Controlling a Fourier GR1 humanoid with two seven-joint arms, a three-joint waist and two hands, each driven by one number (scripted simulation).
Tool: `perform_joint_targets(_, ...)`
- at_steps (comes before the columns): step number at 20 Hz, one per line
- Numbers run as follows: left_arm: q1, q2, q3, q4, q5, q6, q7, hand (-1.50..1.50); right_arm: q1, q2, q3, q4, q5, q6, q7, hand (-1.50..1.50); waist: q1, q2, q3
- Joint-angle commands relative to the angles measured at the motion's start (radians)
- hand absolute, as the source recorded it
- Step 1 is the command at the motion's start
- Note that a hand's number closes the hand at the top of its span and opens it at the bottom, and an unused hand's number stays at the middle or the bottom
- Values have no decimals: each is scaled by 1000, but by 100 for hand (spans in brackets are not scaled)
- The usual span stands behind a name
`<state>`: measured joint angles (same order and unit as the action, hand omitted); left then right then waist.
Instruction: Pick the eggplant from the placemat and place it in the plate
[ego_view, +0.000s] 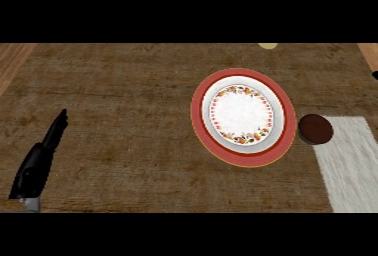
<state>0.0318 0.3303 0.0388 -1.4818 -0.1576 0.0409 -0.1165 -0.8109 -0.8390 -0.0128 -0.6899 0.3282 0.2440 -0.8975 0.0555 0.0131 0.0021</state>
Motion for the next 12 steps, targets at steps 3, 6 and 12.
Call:
perform_joint_targets(3, 74, 9, 31, -31, 9, -9, -16, 0, -112, 113, 54, -23, 9, 94, 36, 150, -27, -11, -2)
perform_joint_targets(6, 18, 20, 52, -11, 14, -20, 17, 0, -102, 151, 61, -101, -13, 135, 102, 150, -47, -14, -3)
perform_joint_targets(12, 31, -32, 25, 3, -29, 17, 2, 0, -162, 300, 111, -155, 11, 148, 329, 150, -49, -14, -3)
